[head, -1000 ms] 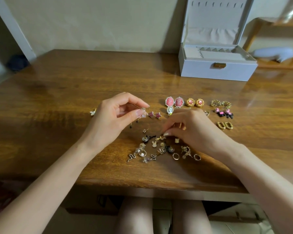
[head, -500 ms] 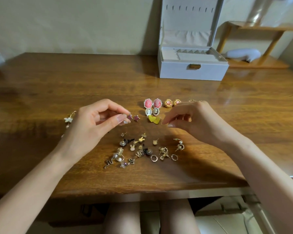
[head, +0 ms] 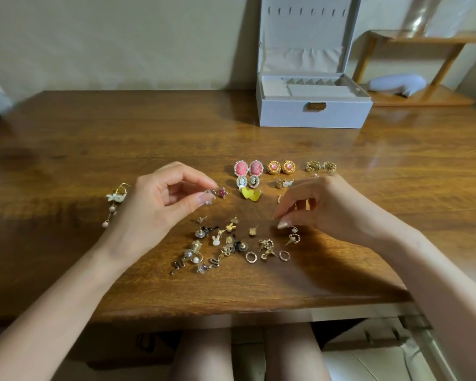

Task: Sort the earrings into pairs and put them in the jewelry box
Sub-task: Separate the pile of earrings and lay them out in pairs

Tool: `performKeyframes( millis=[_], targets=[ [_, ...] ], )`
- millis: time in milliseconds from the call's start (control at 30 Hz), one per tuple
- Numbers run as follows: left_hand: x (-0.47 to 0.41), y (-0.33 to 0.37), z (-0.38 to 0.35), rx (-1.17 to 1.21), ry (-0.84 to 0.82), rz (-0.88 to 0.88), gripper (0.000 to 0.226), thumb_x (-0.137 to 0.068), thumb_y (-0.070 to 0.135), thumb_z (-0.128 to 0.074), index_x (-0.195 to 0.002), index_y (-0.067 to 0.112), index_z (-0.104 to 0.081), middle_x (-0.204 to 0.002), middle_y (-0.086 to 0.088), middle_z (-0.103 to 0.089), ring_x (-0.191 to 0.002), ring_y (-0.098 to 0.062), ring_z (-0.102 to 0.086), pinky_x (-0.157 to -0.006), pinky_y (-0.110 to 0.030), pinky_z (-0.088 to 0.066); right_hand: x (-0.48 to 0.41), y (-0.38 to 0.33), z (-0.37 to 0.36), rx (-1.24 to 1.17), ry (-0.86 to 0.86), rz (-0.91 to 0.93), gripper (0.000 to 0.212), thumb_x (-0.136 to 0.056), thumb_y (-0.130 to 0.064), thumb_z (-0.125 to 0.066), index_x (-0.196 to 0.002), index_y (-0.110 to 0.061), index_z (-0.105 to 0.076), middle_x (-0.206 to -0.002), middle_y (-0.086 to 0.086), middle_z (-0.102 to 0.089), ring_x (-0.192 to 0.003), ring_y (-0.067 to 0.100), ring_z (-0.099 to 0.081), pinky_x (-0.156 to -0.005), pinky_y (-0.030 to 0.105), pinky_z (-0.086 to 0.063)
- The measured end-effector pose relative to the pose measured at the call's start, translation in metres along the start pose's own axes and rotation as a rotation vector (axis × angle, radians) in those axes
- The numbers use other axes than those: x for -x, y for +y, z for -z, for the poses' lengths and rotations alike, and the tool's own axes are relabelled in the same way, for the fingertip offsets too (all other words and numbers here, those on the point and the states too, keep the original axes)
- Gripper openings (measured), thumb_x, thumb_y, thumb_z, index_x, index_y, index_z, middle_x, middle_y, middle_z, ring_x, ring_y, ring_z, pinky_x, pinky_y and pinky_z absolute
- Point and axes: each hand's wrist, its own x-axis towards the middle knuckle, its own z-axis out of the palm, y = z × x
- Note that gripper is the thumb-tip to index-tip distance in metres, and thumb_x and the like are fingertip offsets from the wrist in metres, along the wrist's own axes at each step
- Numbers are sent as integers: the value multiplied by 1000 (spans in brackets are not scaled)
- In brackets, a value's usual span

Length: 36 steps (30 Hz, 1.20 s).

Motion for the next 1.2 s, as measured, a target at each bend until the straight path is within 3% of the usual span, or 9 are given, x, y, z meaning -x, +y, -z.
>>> performKeyframes(
  millis=[233,567,900,1200],
  targets=[
    [0,-1,-1,-12,0,13,15,-79,12,-66,-92,17,-68,-95,1,-67,-90,-15,-63,-81,-24,-53,0,-8,-9,-31,-46,141,11,-76,-16,-74,-82,-25,-75,-79,-15,-60,-77,6,-55,-66,12,-40],
    [1,0,0,-49,22,26,13,-82,17,-63,-93,16,-68,-91,3,-69,-87,-10,-66,-78,-22,-53,-9,-23,-29,-59,-56,256,11,-77,-29,-73,-86,-22,-74,-80,-13,-59,-75,7,-54,-66,15,-42],
    [18,-4,13,-72,20,61,16,-82,21,-59,-95,15,-67,-86,5,-70,-83,-7,-68,-76,-15,-51,-10,-15,-27,35,-4,237,4,-77,-27,-73,-81,-27,-72,-78,-17,-57,-73,2,-54,-63,14,-44],
    [34,-13,19,-133,-97,93,12,-84,18,-59,-93,18,-67,-93,8,-68,-77,-6,-70,-75,-17,-52,-21,-21,-36,43,77,221,18,-83,-12,-67,-90,-28,-72,-82,-13,-56,-77,1,-50,-67,10,-39]
  ],
)
